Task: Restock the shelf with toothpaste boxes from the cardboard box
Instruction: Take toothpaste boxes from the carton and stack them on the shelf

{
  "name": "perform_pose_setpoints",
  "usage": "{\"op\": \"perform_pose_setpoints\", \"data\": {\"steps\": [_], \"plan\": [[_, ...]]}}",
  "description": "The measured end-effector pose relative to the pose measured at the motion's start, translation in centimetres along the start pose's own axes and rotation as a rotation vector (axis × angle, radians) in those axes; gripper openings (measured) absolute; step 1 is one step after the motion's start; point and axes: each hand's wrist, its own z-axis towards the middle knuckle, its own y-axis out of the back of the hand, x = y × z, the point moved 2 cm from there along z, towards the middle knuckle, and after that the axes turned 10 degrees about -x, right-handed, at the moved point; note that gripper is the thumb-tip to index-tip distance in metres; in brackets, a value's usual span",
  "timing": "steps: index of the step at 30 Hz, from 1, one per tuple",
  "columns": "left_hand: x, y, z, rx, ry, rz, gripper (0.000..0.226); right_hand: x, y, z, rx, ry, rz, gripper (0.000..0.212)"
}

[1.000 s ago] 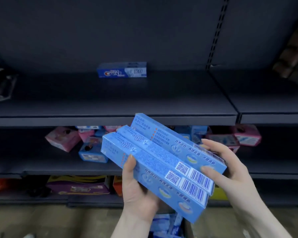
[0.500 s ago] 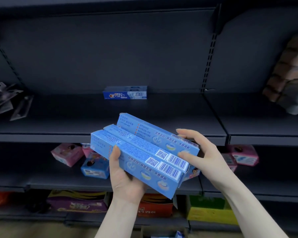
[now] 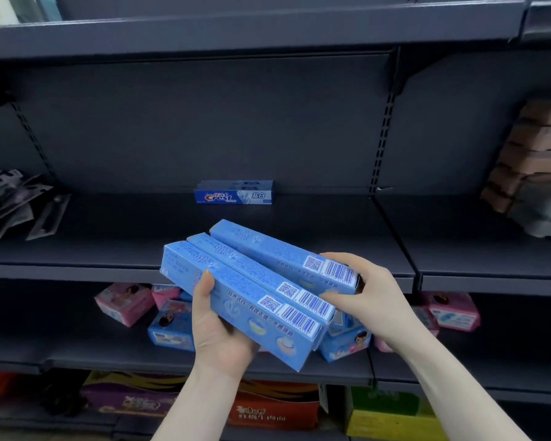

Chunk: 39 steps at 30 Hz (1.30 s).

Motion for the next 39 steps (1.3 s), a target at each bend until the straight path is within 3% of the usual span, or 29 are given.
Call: {"op": "perform_pose_setpoints", "data": {"steps": [2,6,9,10,13,14,18,21,24,27,32,35,39], "plan": [[-0.8,-0.1,0.6,0.008,-0.009,0.005,0.065,0.0,-0.4,0.5,-0.003,0.032,-0.04,0.043],[-3.1,-0.1,1.9,-0.052,-0.028,0.039,0.081,-0.5,-1.3,1.9,-0.059,0.083,-0.079,0.047],[-5.4,0.0,3.3,-0.102,-0.024,0.042,0.052,-0.5,-2.7,3.4,-0.089,0.134,-0.088,0.051],[-6.1,0.1,3.9,-0.105,-0.016,0.038,0.052,-0.5,-3.4,3.9,-0.099,0.153,-0.088,0.051],[-8.2,0.2,5.6,-0.123,0.011,0.023,0.091,-0.2,-5.5,6.1,-0.151,0.222,-0.112,0.052],[-8.8,0.2,6.3,-0.145,0.017,0.018,0.095,-0.1,-6.1,6.9,-0.165,0.252,-0.118,0.054],[-11.0,-0.5,8.5,-0.214,0.054,0.012,0.053,0.1,-8.2,10.0,-0.162,0.315,-0.086,0.061],[-11.8,0.1,10.0,-0.262,0.078,0.012,0.052,0.4,-9.3,10.6,-0.12,0.249,0.042,0.074],[-12.1,0.9,10.9,-0.247,0.142,0.012,0.07,0.6,-9.4,10.8,-0.088,0.227,0.034,0.051],[-12.5,1.5,11.8,-0.284,0.138,0.03,0.075,0.0,-9.7,11.0,0.077,0.087,0.018,0.03],[-13.1,2.1,12.8,-0.214,0.161,0.073,0.101,-1.3,-10.3,11.4,0.094,0.01,0.152,0.023],[-13.6,2.0,12.9,-0.18,0.162,0.039,0.085,-1.5,-10.5,12.2,0.11,-0.013,0.198,0.033],[-14.5,3.0,13.9,-0.257,0.122,0.003,0.099,-1.5,-10.2,13.7,0.044,-0.008,0.168,0.067]]}}
